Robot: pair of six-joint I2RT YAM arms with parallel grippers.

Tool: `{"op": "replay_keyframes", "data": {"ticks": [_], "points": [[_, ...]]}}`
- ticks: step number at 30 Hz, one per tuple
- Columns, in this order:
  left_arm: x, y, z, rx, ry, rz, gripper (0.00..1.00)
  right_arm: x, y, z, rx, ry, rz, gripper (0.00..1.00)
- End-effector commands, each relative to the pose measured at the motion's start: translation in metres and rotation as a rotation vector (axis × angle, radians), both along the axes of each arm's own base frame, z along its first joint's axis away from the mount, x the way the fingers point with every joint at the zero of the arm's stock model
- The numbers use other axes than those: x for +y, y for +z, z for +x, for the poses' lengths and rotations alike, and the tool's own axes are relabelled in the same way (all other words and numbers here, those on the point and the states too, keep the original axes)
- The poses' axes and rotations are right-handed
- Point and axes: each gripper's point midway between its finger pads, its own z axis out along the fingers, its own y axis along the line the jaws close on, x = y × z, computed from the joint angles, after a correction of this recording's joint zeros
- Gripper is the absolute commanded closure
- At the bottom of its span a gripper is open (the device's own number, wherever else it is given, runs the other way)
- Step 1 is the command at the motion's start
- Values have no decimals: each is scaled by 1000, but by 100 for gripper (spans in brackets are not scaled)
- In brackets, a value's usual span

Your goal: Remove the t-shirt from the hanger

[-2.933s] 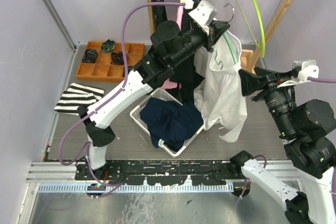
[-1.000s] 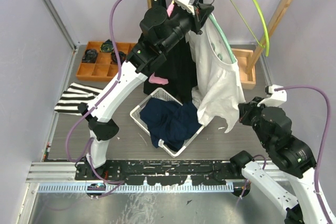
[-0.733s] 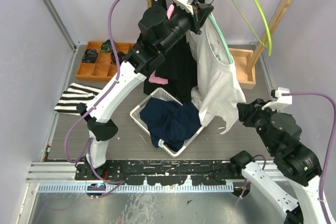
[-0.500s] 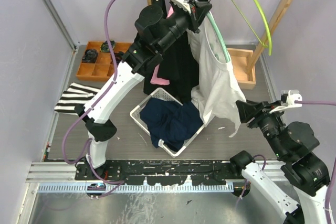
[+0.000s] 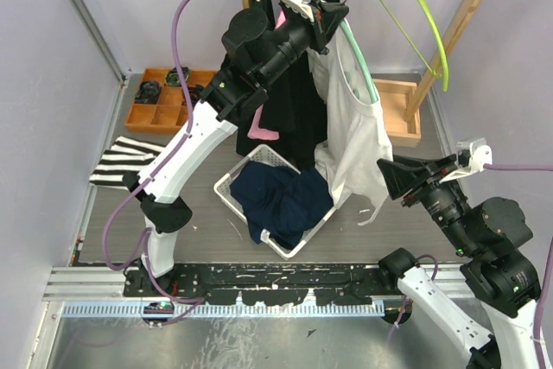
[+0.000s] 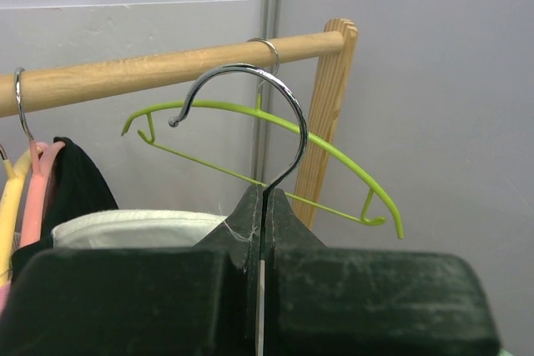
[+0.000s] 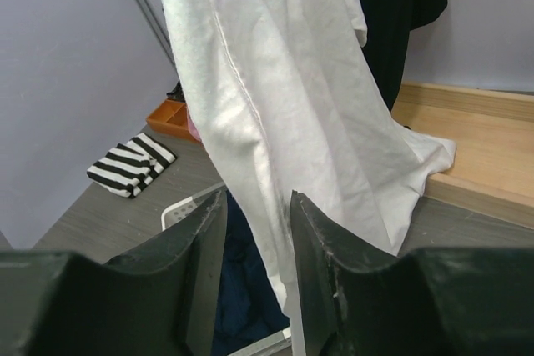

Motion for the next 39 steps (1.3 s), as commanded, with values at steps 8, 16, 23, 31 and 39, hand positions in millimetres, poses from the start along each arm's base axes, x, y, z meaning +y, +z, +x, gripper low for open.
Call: {"op": "replay_keyframes", "data": {"ticks": [8, 16, 23, 31, 39], "points": [[27, 47, -18, -76, 2, -102, 100, -5, 24, 13, -77, -60, 36, 99], [35, 58, -22, -75, 10, -134, 100, -64, -24, 35, 171, -466, 116, 99], [43, 67, -27, -74, 11, -159, 100, -67, -46, 40, 235, -519, 159, 99], [55, 78, -26, -86, 56, -183, 100, -83, -50, 21, 203, -548, 215, 99], [67, 86, -10, -81, 157, -255, 100, -85, -53, 8, 194, -522, 226, 99]]}}
